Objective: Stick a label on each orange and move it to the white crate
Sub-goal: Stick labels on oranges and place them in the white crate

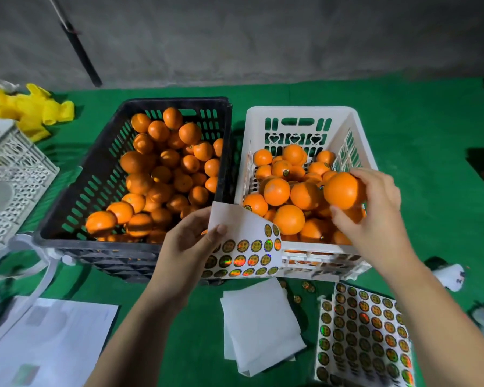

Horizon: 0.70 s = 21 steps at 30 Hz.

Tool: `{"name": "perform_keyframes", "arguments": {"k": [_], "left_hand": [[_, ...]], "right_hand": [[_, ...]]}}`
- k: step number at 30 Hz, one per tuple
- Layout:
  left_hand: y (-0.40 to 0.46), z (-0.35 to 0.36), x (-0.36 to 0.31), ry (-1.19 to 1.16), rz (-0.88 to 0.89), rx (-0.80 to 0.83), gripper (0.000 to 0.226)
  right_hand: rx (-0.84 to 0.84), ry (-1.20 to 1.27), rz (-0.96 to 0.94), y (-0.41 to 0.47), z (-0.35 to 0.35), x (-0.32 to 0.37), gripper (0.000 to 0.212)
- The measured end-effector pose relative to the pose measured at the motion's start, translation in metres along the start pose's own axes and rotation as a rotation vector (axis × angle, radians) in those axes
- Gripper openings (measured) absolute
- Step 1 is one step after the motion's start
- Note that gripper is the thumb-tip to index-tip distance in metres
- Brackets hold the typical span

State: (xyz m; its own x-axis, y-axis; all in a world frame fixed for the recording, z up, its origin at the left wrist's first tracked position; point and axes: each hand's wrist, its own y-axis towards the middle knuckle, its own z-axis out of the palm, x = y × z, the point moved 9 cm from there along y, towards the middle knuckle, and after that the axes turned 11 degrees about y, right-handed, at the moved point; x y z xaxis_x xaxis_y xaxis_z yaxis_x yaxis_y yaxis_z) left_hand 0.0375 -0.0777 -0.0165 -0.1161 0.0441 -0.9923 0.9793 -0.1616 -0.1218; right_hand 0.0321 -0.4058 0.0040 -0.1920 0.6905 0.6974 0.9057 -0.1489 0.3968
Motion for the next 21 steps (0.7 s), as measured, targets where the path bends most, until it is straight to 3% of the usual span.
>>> {"name": "perform_keyframes", "arguments": {"k": [5,8,17,21], "left_hand": [[0.005,-0.003,0.013,-0.017,-0.027,-0.014,0.033],[0.008,-0.005,0.018,-0.018,-0.043,-0.025,0.036],[0.012,-0.008,0.026,0.022,-0.031,-0.029,0.026],[0.011,-0.009,0.026,0.030,-0.033,-0.044,0.025]], "right_hand": [[0.214,0.045,0.127,-0.002,0.050,-0.035,0.061],[0.249,-0.048,0.039,-0.002,0.054,-0.029,0.050],[0.239,-0.083,0.076,0.010,0.056,-0.032,0.058],[0.115,-0.214,0.104,0.039,0.055,-0.038,0.058]]}}
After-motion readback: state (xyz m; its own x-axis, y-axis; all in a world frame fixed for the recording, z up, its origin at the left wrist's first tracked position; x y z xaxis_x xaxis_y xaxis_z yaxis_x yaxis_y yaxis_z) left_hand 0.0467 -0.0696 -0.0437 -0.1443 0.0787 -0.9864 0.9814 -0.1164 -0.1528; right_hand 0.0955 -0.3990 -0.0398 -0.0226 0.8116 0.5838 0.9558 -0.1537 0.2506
